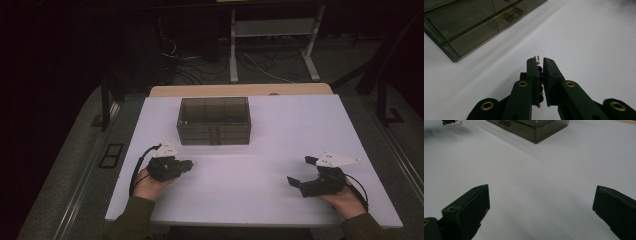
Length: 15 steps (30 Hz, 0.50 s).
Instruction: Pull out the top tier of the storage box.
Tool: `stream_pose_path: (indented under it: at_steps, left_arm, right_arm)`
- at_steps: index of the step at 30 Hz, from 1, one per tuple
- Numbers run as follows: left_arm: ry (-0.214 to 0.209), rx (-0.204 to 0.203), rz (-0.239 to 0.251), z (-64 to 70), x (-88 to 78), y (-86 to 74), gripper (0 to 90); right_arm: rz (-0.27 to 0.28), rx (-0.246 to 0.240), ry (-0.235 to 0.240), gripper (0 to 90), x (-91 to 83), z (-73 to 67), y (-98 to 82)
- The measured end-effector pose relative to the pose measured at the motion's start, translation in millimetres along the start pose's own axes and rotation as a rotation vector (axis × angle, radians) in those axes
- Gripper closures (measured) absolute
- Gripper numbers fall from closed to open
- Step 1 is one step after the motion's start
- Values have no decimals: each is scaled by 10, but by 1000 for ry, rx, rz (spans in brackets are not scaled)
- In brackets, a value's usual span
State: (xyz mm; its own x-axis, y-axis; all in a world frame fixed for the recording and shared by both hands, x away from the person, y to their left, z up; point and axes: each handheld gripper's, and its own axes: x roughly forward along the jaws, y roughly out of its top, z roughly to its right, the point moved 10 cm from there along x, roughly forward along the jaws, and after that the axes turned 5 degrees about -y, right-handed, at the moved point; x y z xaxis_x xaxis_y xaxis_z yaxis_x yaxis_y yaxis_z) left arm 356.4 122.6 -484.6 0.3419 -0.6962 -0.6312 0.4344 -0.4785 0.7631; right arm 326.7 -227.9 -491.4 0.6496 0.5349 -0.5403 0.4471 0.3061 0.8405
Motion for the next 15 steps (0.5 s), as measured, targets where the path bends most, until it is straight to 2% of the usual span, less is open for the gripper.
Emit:
stream_pose_path:
  at_steps: [15]
  left_arm:
    - [38,-12,0,-128,-126,-32,833]
  right_arm:
    - [10,-8,-3,5,15,0,6]
